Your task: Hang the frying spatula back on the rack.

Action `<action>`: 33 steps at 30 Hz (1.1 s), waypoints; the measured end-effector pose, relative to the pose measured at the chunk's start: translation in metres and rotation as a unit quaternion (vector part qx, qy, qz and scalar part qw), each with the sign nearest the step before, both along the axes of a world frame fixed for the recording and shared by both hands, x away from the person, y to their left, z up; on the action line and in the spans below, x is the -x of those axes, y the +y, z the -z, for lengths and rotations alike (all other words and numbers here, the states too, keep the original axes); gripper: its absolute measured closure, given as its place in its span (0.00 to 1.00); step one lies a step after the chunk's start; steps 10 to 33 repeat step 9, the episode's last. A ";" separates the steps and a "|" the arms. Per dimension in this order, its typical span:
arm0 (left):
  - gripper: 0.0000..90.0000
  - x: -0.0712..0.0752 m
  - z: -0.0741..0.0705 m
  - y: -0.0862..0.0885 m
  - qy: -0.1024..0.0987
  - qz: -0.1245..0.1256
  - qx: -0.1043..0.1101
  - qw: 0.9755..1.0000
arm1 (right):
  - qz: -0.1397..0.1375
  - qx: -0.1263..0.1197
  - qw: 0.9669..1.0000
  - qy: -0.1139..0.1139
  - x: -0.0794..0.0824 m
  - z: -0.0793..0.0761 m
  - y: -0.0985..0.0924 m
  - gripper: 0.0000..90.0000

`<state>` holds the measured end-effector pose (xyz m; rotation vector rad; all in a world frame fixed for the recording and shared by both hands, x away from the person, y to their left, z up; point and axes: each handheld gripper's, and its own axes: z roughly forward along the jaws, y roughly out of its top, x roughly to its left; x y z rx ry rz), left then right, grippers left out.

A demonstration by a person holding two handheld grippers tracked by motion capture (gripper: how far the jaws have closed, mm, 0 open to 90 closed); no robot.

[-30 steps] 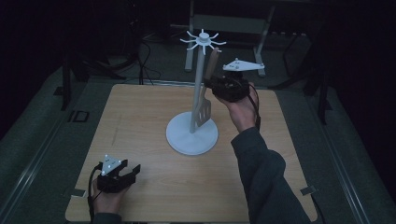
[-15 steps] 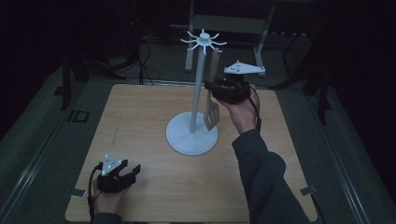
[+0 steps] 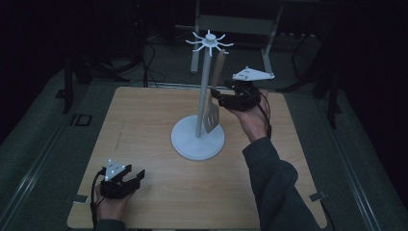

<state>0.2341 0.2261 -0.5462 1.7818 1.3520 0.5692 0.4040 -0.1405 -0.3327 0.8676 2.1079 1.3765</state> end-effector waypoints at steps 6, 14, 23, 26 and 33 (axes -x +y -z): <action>0.47 0.000 0.000 0.000 0.000 0.001 0.000 1.000 | 0.002 0.000 1.000 0.000 0.012 0.014 -0.017 0.39; 0.47 0.000 0.000 0.000 0.000 0.000 0.000 1.000 | 0.008 -0.015 1.000 0.004 0.023 0.028 -0.033 0.36; 0.47 0.000 0.000 0.000 0.000 0.000 0.000 1.000 | 0.008 -0.015 1.000 0.004 0.023 0.028 -0.033 0.36; 0.47 0.000 0.000 0.000 0.000 0.000 0.000 1.000 | 0.008 -0.015 1.000 0.004 0.023 0.028 -0.033 0.36; 0.47 0.000 0.000 0.000 0.000 0.000 0.000 1.000 | 0.008 -0.015 1.000 0.004 0.023 0.028 -0.033 0.36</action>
